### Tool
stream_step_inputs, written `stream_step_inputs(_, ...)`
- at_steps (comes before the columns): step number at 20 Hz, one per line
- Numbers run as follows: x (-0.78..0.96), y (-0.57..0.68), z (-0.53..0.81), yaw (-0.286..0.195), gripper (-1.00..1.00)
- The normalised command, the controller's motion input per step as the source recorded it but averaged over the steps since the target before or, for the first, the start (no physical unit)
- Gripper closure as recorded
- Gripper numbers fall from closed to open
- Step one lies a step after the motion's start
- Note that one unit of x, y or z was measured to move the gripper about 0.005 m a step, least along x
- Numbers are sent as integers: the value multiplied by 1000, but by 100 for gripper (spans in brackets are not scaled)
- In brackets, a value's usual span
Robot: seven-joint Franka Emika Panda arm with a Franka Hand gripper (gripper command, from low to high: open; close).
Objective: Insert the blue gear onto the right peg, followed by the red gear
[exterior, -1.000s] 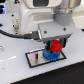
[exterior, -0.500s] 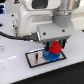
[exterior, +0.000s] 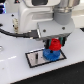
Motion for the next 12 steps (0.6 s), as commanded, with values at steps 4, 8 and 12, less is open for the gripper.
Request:
stream_step_inputs(4,167,-188,-99,0,100)
stream_step_inputs(8,146,-84,-4,0,100)
stream_step_inputs(12,172,-20,147,0,100)
